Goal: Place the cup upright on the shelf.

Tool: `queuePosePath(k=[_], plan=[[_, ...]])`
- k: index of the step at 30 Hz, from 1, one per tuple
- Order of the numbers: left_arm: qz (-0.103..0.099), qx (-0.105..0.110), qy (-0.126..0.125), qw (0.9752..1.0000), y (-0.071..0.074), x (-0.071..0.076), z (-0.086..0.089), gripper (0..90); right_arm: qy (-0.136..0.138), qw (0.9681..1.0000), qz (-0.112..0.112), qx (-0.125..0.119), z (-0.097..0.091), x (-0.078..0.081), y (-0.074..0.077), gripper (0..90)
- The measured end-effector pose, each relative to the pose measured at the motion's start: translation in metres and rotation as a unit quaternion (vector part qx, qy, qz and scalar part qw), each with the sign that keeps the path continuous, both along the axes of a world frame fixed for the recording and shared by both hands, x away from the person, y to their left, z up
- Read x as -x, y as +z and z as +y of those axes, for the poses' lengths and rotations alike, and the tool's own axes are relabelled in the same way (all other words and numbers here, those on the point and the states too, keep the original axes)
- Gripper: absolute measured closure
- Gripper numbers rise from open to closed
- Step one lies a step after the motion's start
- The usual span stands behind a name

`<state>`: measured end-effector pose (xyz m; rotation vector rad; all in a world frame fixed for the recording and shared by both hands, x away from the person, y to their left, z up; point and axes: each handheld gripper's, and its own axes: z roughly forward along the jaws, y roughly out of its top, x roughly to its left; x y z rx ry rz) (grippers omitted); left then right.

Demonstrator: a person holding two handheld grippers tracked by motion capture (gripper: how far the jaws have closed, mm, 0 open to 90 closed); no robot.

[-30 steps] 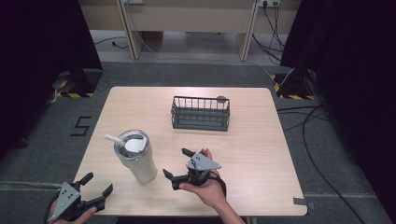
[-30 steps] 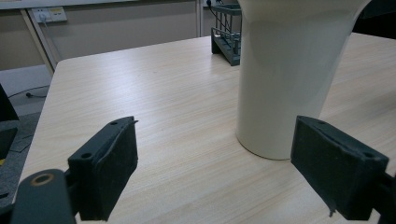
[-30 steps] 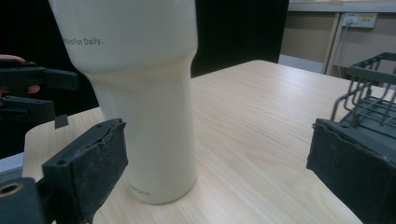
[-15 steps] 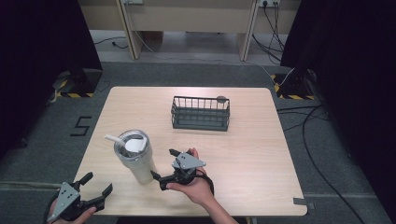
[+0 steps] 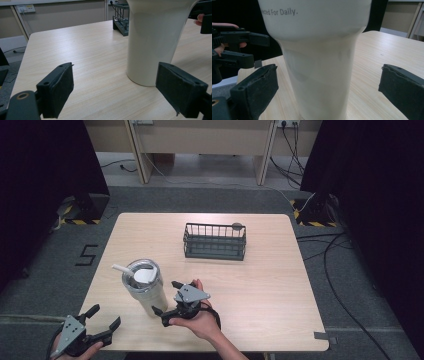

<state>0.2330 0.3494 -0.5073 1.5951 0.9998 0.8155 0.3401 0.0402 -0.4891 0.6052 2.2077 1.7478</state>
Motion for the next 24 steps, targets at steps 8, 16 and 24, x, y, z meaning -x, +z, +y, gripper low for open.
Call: queuePosePath(k=[8, 16, 24], plan=[[-0.001, 0.000, -0.003, 1.0000, 0.000, 0.000, -0.001, 14.2, 0.012, 0.9999, 0.003, 0.000, 0.012, -0.002, -0.005, 1.2], [0.001, 0.000, -0.002, 1.0000, -0.001, -0.001, 0.000, 14.2, 0.020, 0.9998, -0.009, -0.003, 0.027, -0.006, -0.007, 0.3], [0.001, 0.001, -0.004, 1.0000, -0.001, 0.000, 0.000, 14.2, 0.019, 0.9997, -0.004, -0.017, 0.039, -0.013, -0.005, 0.3]])
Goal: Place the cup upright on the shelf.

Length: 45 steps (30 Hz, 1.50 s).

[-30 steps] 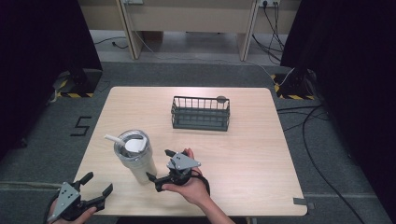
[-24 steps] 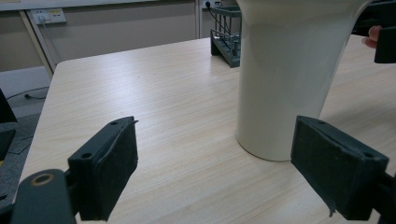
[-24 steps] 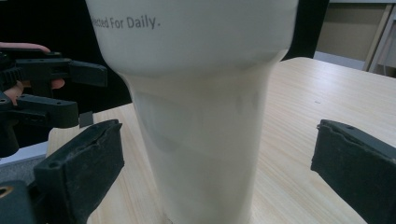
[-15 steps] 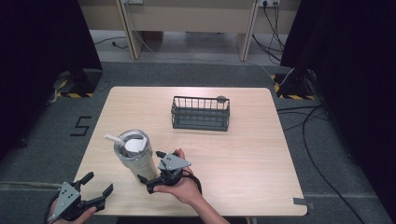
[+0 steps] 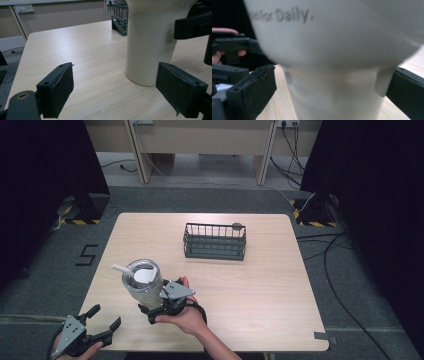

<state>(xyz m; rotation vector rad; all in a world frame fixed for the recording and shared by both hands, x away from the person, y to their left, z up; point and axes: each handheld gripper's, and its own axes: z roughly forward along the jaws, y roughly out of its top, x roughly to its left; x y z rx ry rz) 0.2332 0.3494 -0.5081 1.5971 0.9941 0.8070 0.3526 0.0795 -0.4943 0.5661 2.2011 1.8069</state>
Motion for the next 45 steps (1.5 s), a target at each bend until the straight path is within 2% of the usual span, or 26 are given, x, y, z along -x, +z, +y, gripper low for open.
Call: queuePosePath(k=[4, 6, 7, 9, 14, 21, 27, 32, 45], plan=[[0.000, 0.001, -0.001, 1.0000, 0.000, 0.000, 0.000, 14.2, -0.003, 1.0000, 0.000, -0.004, 0.002, -0.002, -0.001, 0.3], [0.000, 0.000, -0.001, 1.0000, -0.001, 0.000, 0.000, 14.2, -0.007, 0.9999, 0.013, -0.009, 0.003, -0.001, -0.001, 0.2], [0.000, 0.000, -0.002, 1.0000, 0.000, 0.000, 0.000, 14.2, -0.003, 1.0000, -0.004, -0.007, 0.003, -0.004, -0.001, 0.3], [0.000, -0.001, -0.003, 1.0000, -0.001, 0.000, -0.001, 14.2, -0.001, 0.9999, -0.008, -0.010, 0.005, -0.004, 0.000, 0.2], [0.001, 0.000, -0.003, 1.0000, -0.001, 0.000, 0.000, 14.3, -0.002, 0.9999, -0.008, -0.012, 0.008, -0.005, -0.003, 0.3], [0.002, 0.001, -0.006, 1.0000, -0.002, -0.001, 0.000, 14.4, -0.007, 0.9995, -0.014, -0.026, 0.009, -0.008, -0.007, 7.3], [0.002, 0.000, -0.010, 0.9999, -0.002, 0.000, -0.001, 14.5, -0.010, 0.9991, -0.026, -0.034, 0.008, -0.007, -0.009, 8.3], [0.002, -0.002, -0.013, 0.9999, -0.001, 0.000, -0.001, 14.7, -0.014, 0.9987, -0.027, -0.042, 0.009, -0.006, -0.011, 8.6], [0.001, 0.001, -0.016, 0.9999, -0.001, 0.000, -0.001, 14.8, -0.024, 0.9984, -0.026, -0.044, 0.009, -0.006, -0.011, 9.0]])
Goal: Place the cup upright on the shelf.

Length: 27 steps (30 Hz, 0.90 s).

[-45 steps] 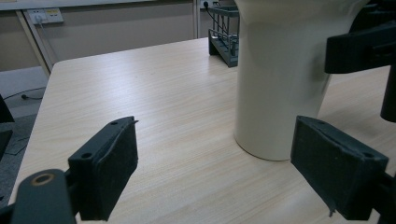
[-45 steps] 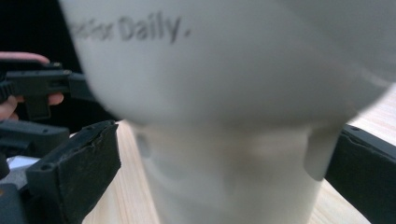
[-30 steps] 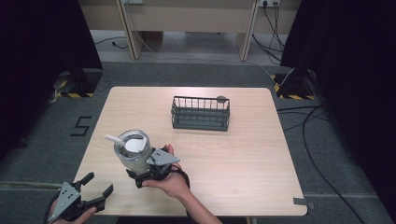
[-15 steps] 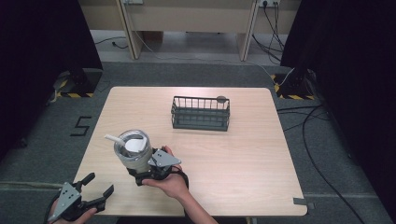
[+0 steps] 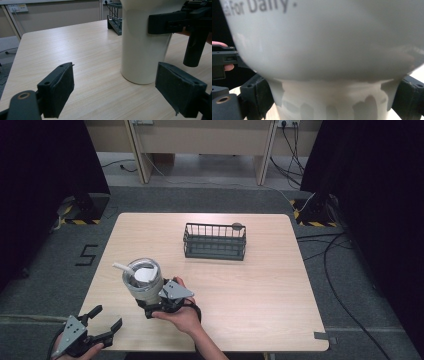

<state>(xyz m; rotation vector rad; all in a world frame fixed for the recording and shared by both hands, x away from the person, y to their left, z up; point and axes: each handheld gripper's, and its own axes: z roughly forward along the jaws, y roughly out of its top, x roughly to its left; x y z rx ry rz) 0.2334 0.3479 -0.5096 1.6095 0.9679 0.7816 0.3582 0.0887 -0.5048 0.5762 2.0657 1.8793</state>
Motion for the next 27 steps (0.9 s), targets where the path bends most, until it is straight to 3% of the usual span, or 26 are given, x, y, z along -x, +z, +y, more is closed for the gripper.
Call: queuePosePath(k=[8, 27], plan=[[0.000, 0.003, 0.001, 1.0000, 0.000, 0.000, 0.000, 14.9, -0.015, 0.9996, 0.019, -0.013, -0.002, -0.003, 0.002, 9.4], [-0.001, 0.009, 0.003, 1.0000, 0.001, 0.000, 0.000, 15.0, -0.045, 0.9990, -0.001, -0.006, -0.015, -0.014, 0.027, 9.5]])
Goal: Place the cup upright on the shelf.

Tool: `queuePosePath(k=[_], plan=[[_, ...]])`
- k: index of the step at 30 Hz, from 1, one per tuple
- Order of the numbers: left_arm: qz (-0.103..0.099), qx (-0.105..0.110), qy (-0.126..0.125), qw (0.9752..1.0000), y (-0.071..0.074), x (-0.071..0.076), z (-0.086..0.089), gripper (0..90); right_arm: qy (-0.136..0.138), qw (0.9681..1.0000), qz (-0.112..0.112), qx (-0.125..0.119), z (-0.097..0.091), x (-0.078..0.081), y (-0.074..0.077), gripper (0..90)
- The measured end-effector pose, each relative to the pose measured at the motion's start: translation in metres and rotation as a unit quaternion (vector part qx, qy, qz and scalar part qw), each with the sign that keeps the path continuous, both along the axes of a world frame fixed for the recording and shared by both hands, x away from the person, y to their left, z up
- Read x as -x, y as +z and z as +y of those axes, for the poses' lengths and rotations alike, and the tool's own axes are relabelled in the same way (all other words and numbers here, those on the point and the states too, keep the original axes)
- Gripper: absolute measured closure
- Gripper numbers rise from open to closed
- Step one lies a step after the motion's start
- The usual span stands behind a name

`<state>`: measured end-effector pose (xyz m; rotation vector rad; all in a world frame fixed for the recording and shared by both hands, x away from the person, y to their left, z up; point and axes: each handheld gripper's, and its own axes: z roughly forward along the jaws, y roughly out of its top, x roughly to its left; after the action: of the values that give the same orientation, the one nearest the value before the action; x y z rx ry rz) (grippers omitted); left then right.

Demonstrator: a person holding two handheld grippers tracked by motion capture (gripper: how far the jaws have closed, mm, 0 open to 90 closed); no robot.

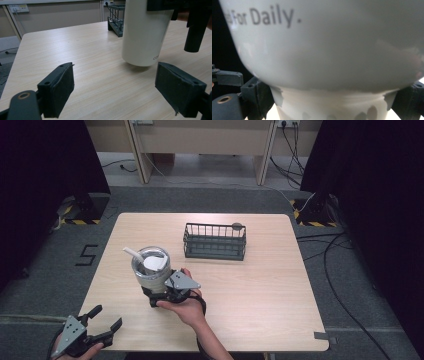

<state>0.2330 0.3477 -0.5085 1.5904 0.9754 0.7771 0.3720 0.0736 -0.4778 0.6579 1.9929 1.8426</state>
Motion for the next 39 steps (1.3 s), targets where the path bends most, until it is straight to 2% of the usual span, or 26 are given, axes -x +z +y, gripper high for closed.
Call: queuePosePath(k=[13, 23, 25, 39], plan=[[-0.001, 0.003, -0.001, 1.0000, 0.001, 0.000, -0.001, 15.1, -0.015, 0.9998, -0.008, 0.007, -0.008, -0.006, 0.014, 9.5], [0.000, 0.004, -0.002, 1.0000, 0.000, 0.000, -0.001, 15.2, -0.033, 0.9994, -0.012, 0.007, -0.020, -0.012, 0.020, 9.5], [0.000, 0.004, -0.002, 1.0000, 0.000, 0.000, -0.002, 15.2, -0.039, 0.9992, -0.007, 0.005, -0.024, -0.013, 0.021, 9.5], [0.000, 0.007, -0.002, 1.0000, 0.000, -0.001, -0.001, 15.5, -0.066, 0.9976, -0.015, 0.012, -0.040, -0.023, 0.034, 9.6]])
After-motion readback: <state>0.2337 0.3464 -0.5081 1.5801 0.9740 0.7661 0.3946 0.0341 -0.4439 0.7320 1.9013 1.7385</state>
